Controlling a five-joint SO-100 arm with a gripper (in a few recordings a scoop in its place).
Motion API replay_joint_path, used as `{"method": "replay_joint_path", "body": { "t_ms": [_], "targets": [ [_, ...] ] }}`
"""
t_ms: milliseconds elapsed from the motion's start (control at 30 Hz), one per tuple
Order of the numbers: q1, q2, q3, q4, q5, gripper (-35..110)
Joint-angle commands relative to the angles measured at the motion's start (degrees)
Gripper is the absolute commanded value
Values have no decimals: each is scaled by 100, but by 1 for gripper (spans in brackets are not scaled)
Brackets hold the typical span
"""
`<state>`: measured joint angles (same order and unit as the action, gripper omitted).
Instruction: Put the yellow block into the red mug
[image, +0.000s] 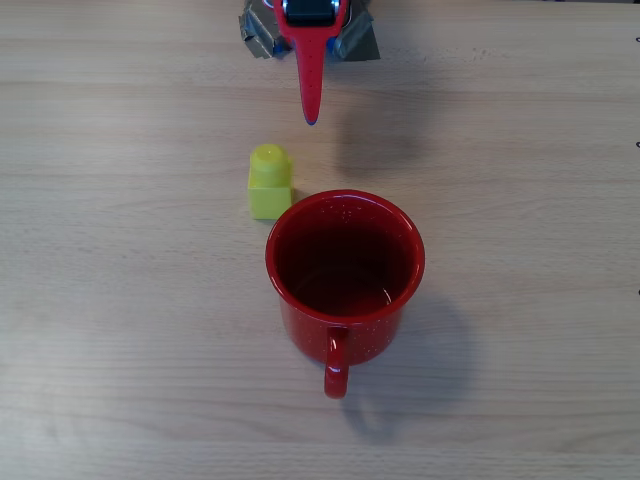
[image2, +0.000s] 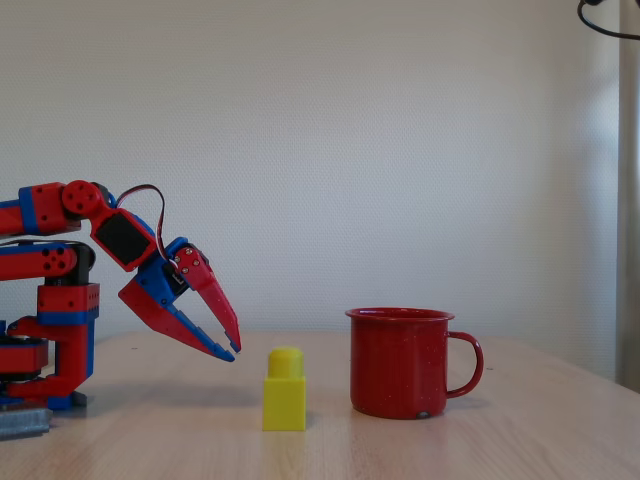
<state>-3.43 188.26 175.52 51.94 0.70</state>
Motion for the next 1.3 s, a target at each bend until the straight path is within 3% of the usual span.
{"method": "replay_joint_path", "body": {
  "t_ms": [0,667,1267],
  "targets": [
    [-18,114,-18,-70,88,0],
    [-18,-149,-264,35,141,0],
    [79,-3305,-3472,879,466,0]
  ]
}}
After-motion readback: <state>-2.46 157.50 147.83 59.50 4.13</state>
